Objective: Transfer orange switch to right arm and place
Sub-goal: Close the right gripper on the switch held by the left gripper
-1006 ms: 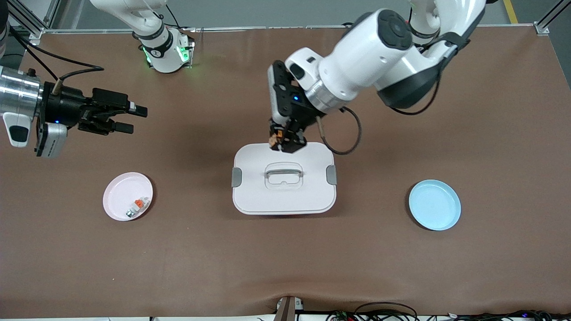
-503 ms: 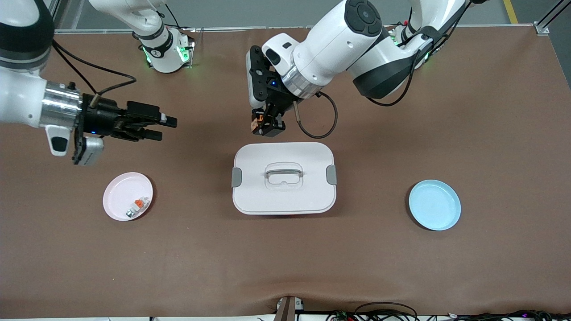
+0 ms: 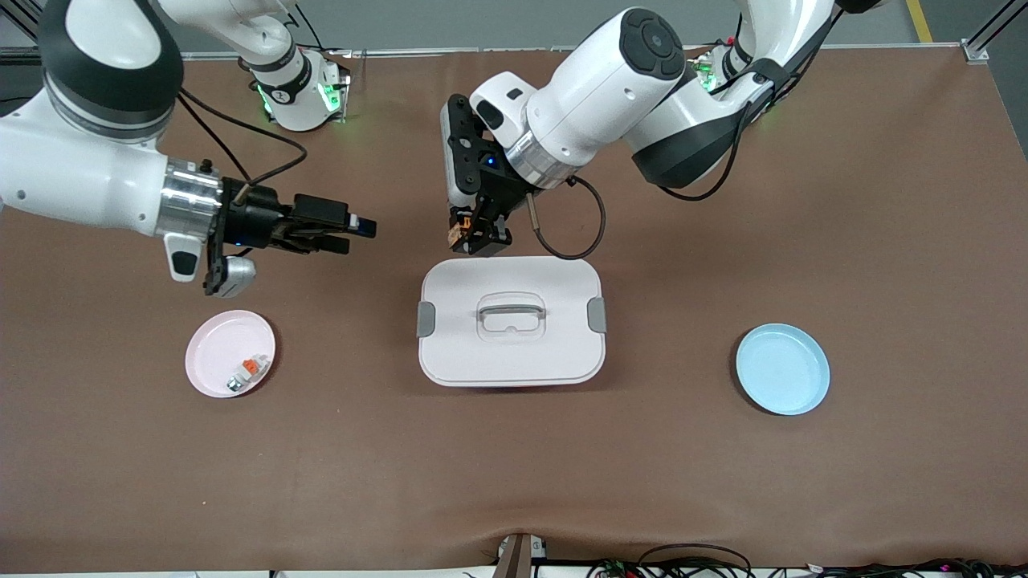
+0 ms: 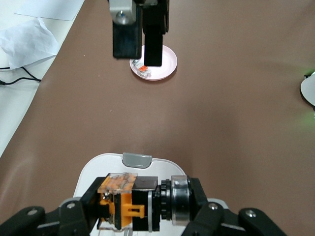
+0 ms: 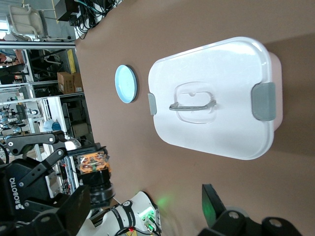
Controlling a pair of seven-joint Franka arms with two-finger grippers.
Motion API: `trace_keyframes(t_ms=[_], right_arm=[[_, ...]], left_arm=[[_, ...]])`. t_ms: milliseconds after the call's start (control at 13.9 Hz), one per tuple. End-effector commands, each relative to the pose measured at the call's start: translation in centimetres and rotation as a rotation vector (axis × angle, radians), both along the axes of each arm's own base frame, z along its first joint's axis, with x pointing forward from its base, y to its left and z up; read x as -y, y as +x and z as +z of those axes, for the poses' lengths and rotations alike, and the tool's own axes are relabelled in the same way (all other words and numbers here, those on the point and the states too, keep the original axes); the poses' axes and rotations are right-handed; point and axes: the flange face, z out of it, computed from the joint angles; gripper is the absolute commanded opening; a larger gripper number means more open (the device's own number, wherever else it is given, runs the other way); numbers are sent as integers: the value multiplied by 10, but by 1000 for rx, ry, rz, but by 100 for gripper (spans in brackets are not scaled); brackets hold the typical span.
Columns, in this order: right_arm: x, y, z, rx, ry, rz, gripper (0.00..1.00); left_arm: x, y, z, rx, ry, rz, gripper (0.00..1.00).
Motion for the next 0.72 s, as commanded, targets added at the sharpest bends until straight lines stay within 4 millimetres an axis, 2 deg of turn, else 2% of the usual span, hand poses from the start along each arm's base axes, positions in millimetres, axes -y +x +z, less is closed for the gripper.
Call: trace_keyframes(t_ms=[0, 144, 288, 647], right_arm=[[-27, -17, 4, -8, 11, -35, 100], [-50, -22, 4, -3, 5, -59, 100], [-62, -25, 3, 11, 3, -53, 100], [-77, -29, -1, 24, -1, -50, 100]], left_arm=[[10, 0, -1, 16, 3, 13, 0], [14, -1, -4, 17, 9, 27, 0], [12, 3, -6, 20, 4, 45, 0], [12, 3, -7, 19, 7, 46, 0]])
